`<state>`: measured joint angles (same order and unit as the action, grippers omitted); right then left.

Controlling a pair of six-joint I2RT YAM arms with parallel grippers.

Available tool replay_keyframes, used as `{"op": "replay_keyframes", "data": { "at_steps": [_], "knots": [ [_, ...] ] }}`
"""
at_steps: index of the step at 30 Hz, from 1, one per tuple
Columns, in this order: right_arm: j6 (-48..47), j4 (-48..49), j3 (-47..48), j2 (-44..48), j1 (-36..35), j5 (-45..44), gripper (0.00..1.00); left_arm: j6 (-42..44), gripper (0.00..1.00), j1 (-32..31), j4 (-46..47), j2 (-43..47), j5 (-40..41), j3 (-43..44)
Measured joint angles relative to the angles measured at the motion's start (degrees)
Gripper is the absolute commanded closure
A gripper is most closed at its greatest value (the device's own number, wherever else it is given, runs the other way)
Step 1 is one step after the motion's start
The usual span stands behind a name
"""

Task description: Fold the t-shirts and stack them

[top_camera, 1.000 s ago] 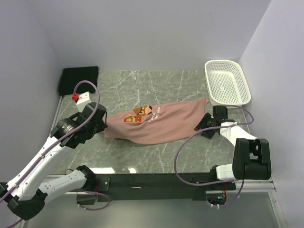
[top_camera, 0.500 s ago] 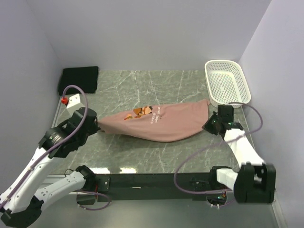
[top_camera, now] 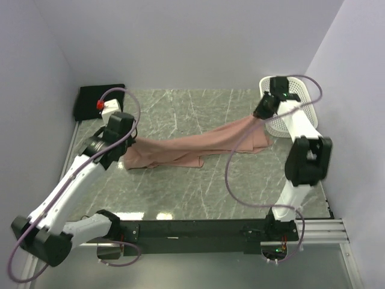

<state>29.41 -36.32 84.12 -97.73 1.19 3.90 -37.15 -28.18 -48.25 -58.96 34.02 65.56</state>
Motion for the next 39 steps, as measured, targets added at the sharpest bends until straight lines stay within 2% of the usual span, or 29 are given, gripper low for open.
{"op": "replay_keyframes", "data": {
  "at_steps": [3,6,8,14,22,32,39],
  "knots": [
    [-0.9,-0.5,10.9,-11.7,-1.4,-0.9,0.52,2.4,0.99,5.1,6.6,-5.7,-1.9,-1.7],
    [-1.6,-1.2,12.6,-14.6,-3.1,-1.3,0.48,4.2,0.99,8.3,10.8,-9.7,-3.3,-3.3],
    [-1.6,1.0,8.8,-12.1,-3.9,-1.1,0.47,5.0,0.99,9.1,13.6,-10.9,-4.2,-5.2],
    [0.8,7.0,-10.8,0.8,-4.3,0.6,0.47,6.2,0.99,11.1,18.6,-11.0,-7.0,-9.7],
    [7.9,16.7,-24.5,2.4,-3.2,2.2,0.47,6.3,0.99,12.7,21.4,-9.9,-7.7,-12.2],
    [14.3,23.2,-27.3,1.4,-2.5,3.7,0.48,6.3,0.99,14.2,22.3,-8.6,-9.4,-12.3],
    [15.6,23.6,-27.6,0.3,-2.5,3.3,0.48,6.3,0.99,15.1,22.3,-8.3,-11.0,-12.3]
  ]
}}
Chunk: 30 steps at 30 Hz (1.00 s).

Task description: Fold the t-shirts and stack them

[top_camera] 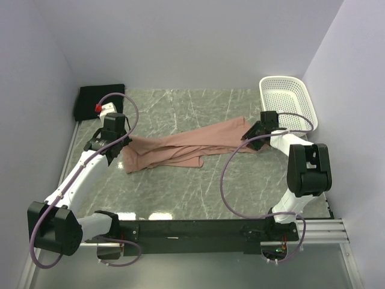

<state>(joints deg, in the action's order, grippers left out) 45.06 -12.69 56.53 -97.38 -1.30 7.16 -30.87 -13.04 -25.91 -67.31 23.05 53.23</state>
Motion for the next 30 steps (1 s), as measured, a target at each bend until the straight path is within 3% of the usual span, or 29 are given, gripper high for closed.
{"op": "replay_keyframes", "data": {
  "at_steps": [10,13,19,30],
  "knots": [
    [0.9,0.9,-4.3,0.8,0.3,-1.6,0.48,0.0,0.99,0.5,0.0,0.0,-1.4,0.0],
    [1.2,1.9,-4.7,0.8,0.4,-1.6,0.51,0.0,0.99,0.5,0.0,0.0,-1.4,0.0],
    [1.5,1.9,-4.8,0.9,0.6,-1.6,0.67,0.0,0.99,0.6,0.0,0.0,-1.8,-0.2],
    [1.6,0.0,-1.3,0.9,0.6,-1.4,0.69,0.0,0.99,0.7,0.0,0.0,-2.2,-0.3]
  ]
}}
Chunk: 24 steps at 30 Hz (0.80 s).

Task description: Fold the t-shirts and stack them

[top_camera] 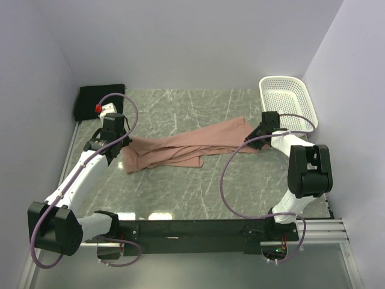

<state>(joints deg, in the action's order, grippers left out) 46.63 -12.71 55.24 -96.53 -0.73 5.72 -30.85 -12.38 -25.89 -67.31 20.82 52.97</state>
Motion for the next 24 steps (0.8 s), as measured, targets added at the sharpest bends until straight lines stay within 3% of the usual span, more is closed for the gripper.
{"op": "replay_keyframes", "data": {
  "at_steps": [24],
  "knots": [
    [0.4,-1.0,4.7,-0.7,0.0,1.9,0.69,0.0,0.99,0.3,0.0,0.0,-0.5,0.0]
  ]
}}
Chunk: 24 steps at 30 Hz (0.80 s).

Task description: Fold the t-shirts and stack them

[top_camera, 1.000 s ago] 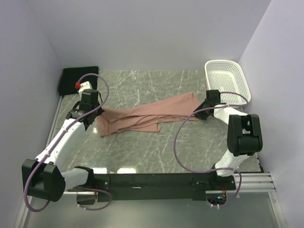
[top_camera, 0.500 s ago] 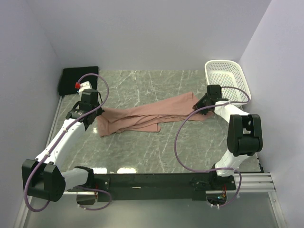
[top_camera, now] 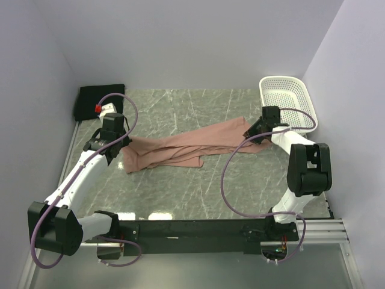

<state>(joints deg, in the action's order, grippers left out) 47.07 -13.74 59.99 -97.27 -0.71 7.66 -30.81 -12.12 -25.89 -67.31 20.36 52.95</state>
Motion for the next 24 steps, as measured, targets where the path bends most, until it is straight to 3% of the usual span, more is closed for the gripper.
{"op": "replay_keyframes", "data": {
  "at_steps": [11,17,24],
  "knots": [
    [0.0,1.1,-1.6,-4.1,0.0,0.1,0.69,0.1,0.99,0.0,0.0,0.0,-0.1,0.0],
    [-0.6,0.9,-1.6,-4.5,0.0,-0.1,1.00,0.1,0.99,0.1,0.0,0.0,0.0,0.0],
    [-1.7,-5.5,2.7,-1.1,0.0,-1.1,1.00,-0.1,0.99,1.3,-2.8,-0.6,1.6,2.8]
  ]
}}
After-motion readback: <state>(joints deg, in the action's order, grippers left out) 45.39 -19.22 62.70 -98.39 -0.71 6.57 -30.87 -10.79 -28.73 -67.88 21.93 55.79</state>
